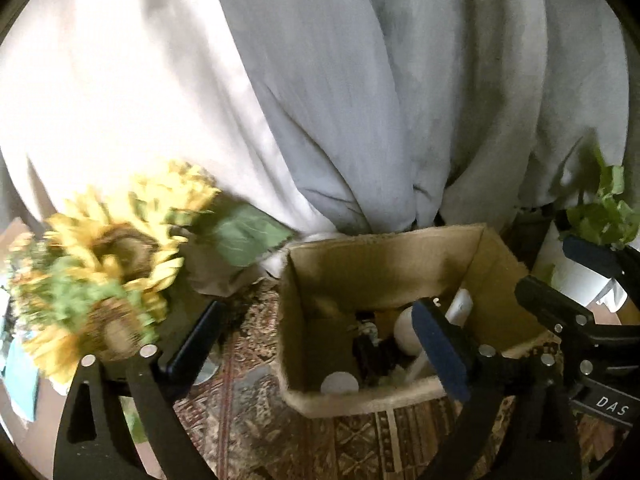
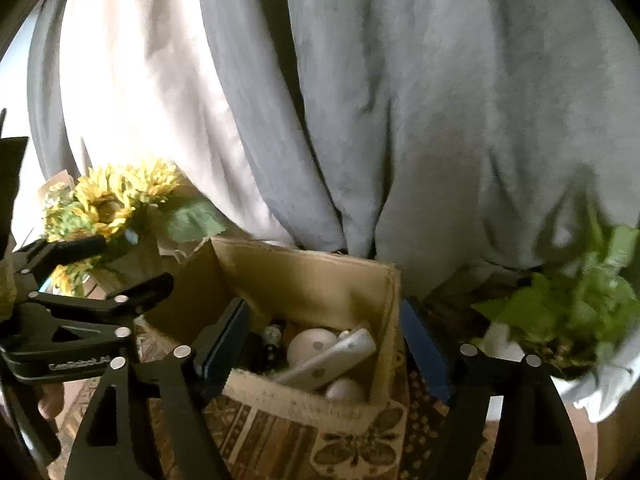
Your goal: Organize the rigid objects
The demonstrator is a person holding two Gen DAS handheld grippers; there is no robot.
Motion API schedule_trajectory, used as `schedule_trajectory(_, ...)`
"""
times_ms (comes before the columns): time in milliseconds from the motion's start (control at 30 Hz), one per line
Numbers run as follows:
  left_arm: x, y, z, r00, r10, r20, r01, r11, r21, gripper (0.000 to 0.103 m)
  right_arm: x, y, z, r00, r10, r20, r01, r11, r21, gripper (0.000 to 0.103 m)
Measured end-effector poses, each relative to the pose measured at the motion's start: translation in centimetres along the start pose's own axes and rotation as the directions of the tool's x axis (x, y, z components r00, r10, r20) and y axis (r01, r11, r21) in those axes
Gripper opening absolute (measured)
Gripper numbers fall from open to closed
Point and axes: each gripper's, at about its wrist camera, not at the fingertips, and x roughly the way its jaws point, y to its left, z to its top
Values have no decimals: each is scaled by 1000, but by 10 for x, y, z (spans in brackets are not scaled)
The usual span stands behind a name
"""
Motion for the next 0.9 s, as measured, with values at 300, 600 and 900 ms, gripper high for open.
schedule_trajectory(300,-83,-4,-23,991,94,99,-93,995,-21,103,-73,0,-18,996,-61,63,60,998,6,95)
schedule_trajectory(600,-152,-9,-61,978,146,151,-138,988,-62,103,-135,9,-46,996,-23,84,21,999,25,98)
schedule_trajectory(900,-213,-3,-97,970,137,202,-125,990,-70,103,-191,34,-74,994,-40,106,36,999,41,98)
